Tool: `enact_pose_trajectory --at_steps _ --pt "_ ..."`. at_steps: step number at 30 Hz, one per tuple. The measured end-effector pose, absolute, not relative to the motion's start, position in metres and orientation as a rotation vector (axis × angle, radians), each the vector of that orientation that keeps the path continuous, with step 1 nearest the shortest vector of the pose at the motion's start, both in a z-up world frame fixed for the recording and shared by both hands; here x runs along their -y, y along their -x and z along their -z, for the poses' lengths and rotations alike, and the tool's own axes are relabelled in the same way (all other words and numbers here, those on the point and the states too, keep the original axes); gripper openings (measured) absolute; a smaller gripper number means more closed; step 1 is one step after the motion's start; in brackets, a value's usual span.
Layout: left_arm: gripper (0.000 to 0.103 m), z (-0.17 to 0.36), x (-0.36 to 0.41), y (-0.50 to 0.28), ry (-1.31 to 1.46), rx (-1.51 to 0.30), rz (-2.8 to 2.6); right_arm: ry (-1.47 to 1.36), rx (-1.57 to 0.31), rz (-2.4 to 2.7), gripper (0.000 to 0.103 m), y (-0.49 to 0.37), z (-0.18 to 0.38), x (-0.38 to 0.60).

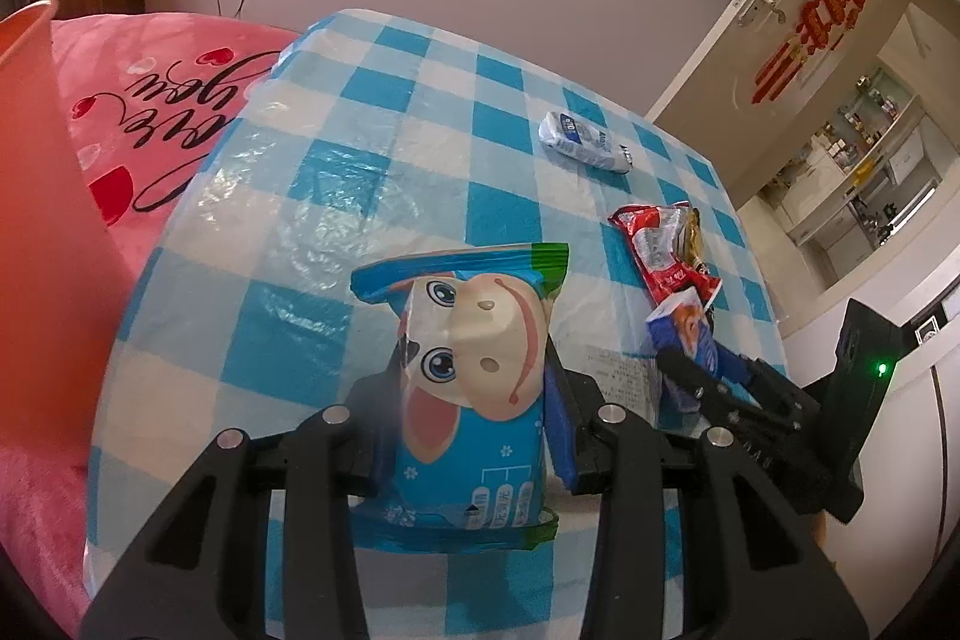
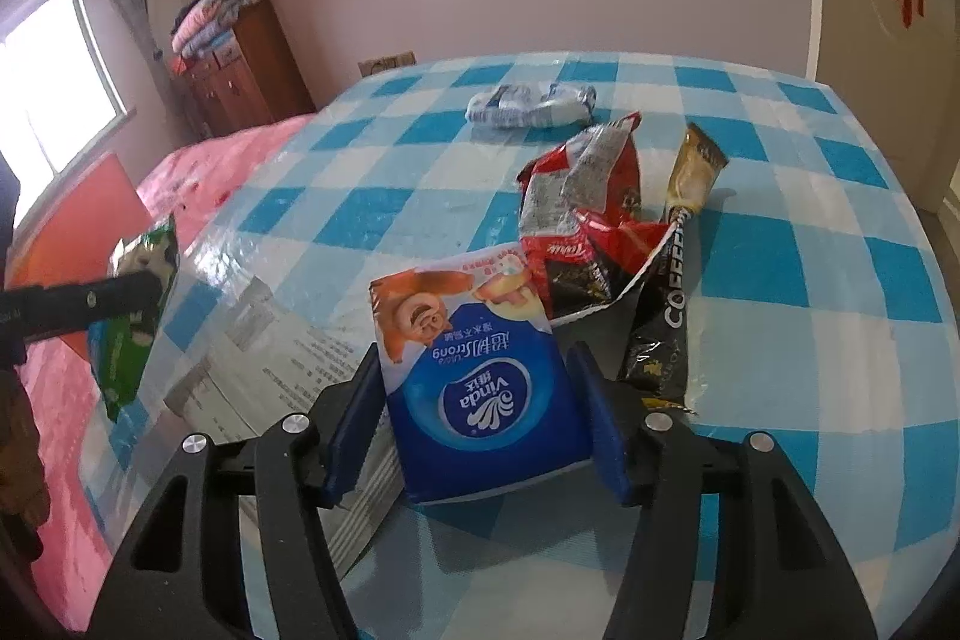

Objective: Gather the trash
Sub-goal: 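Lift the cartoon packet and tissue pack off the table with both grippers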

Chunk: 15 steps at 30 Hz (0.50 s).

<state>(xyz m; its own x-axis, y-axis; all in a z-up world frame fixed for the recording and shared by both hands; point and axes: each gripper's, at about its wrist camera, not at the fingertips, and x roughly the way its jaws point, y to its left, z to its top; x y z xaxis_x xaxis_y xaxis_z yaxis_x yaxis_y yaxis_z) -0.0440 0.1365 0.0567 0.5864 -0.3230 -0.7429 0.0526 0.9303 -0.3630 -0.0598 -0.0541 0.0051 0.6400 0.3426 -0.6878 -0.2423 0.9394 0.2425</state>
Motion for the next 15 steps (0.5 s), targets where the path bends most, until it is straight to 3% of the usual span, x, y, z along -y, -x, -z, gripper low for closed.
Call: enact_pose_trajectory --at_steps 15 --pt "0.041 -0.062 -0.139 0.076 0.294 -0.889 0.306 -0.270 -0.766 -0.305 0.059 0.083 -0.010 0.075"
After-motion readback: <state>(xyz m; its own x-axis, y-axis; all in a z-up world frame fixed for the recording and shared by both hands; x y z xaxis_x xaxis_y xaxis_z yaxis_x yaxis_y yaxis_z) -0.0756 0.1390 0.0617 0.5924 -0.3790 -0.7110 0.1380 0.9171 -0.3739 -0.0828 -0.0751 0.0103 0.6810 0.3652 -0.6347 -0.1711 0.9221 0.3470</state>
